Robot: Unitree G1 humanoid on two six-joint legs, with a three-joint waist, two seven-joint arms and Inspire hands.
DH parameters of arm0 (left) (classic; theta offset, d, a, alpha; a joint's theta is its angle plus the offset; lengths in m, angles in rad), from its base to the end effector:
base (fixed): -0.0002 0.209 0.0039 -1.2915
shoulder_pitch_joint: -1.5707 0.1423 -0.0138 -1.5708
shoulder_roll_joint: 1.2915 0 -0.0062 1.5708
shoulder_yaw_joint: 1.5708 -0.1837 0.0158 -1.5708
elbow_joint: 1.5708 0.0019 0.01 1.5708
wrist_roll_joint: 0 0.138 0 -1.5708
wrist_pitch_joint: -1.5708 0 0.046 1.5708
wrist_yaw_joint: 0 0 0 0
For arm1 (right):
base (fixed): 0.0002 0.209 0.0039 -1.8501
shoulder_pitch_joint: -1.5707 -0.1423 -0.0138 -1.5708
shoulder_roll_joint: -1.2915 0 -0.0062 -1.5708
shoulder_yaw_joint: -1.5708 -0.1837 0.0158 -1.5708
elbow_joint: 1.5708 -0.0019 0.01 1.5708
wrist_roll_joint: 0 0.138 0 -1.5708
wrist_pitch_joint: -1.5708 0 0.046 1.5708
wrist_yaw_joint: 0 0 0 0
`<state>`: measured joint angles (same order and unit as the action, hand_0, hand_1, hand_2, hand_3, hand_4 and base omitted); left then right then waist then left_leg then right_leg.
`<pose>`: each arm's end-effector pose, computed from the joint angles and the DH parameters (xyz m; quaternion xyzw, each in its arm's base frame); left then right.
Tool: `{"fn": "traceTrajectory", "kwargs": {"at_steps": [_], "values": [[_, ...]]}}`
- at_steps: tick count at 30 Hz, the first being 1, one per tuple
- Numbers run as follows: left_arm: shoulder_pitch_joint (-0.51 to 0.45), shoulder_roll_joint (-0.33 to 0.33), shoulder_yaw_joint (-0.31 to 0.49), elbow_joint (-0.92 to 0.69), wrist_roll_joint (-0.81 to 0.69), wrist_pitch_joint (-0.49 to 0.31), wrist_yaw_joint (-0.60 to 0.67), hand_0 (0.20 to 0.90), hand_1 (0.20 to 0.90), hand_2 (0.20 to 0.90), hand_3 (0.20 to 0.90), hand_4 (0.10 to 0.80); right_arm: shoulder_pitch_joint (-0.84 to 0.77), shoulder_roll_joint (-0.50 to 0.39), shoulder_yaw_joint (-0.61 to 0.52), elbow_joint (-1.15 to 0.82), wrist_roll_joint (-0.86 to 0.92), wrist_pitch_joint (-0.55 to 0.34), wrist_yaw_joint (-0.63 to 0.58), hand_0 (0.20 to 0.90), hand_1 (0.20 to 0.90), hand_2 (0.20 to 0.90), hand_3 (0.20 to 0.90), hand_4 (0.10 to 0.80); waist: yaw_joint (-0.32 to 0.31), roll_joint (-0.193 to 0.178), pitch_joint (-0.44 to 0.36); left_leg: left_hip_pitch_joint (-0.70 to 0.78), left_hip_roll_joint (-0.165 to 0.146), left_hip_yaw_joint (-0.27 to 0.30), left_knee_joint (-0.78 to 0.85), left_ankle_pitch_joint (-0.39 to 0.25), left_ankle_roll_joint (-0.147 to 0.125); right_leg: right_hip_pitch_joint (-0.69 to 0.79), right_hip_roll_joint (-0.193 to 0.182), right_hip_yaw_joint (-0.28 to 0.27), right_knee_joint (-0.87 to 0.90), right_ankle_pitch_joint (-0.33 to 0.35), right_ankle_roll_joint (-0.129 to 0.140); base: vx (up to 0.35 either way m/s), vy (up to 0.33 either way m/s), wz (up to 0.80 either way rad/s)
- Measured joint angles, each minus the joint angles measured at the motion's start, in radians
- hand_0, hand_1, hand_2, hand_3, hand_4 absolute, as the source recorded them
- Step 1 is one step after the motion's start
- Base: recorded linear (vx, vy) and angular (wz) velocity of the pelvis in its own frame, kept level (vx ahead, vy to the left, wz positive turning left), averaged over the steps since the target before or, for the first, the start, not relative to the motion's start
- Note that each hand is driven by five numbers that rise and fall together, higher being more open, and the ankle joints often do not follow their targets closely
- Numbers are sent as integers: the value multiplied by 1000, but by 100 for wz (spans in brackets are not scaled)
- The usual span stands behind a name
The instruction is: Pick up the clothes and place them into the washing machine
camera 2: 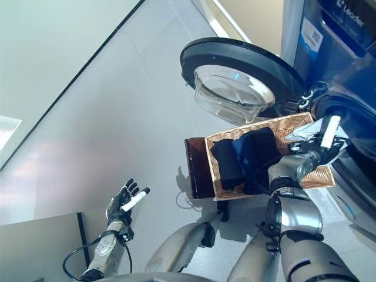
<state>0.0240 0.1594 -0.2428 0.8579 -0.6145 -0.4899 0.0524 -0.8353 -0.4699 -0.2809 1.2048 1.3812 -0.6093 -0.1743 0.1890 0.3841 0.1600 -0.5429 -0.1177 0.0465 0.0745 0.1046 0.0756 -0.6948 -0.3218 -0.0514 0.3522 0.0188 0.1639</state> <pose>0.1339 0.1783 -0.0800 -0.1310 0.2095 0.1196 0.9616 0.3037 -0.3020 0.1023 0.4922 -0.1949 -0.4514 0.7184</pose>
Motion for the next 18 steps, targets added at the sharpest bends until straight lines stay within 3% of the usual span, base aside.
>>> {"fn": "traceTrajectory", "kwargs": {"at_steps": [2, 4, 9, 12, 18], "values": [[15, 10, 7, -3, 7, 2, -12, 900, 900, 900, 900, 800, -29, -77, -43, -39, 12, -1, -87, 900, 900, 900, 900, 800, 26, 24, -23, -17, -5, 0, -8, 5, -6, -16, -6, -2, 2, 1, 2, 2, 14, 20], [34, 20, 15, 5, 2, -2, -8, 900, 900, 900, 900, 800, -74, -178, 20, -98, -1, -25, -128, 900, 900, 900, 900, 800, 44, 40, -33, -28, -9, 5, -9, 9, -5, -27, -14, -8, -1, 0, 4, 13, 35, 13], [30, 23, 17, 32, -10, 0, -4, 900, 900, 900, 900, 800, -75, -154, 34, -241, -43, -71, -244, 900, 900, 900, 900, 800, 33, 61, -23, -47, -19, 15, -14, 23, 16, -49, -16, 11, -10, 11, 20, 8, 29, -2], [-2, 28, 18, 38, -14, -1, 14, 900, 900, 900, 900, 800, -77, -127, 48, -238, -76, -79, -244, 900, 900, 900, 900, 800, 14, 40, 0, -41, -19, 21, -14, 23, 16, -48, -16, 15, -10, 12, 20, 2, 15, -7], [-44, 23, 22, 56, -13, -2, 7, 900, 900, 900, 900, 800, -84, -36, 52, -95, -129, -18, -139, 900, 900, 900, 900, 800, -41, -46, 72, 8, -8, 39, -30, 19, 10, -21, -2, 33, -18, 16, 16, -2, -5, -18]]}}
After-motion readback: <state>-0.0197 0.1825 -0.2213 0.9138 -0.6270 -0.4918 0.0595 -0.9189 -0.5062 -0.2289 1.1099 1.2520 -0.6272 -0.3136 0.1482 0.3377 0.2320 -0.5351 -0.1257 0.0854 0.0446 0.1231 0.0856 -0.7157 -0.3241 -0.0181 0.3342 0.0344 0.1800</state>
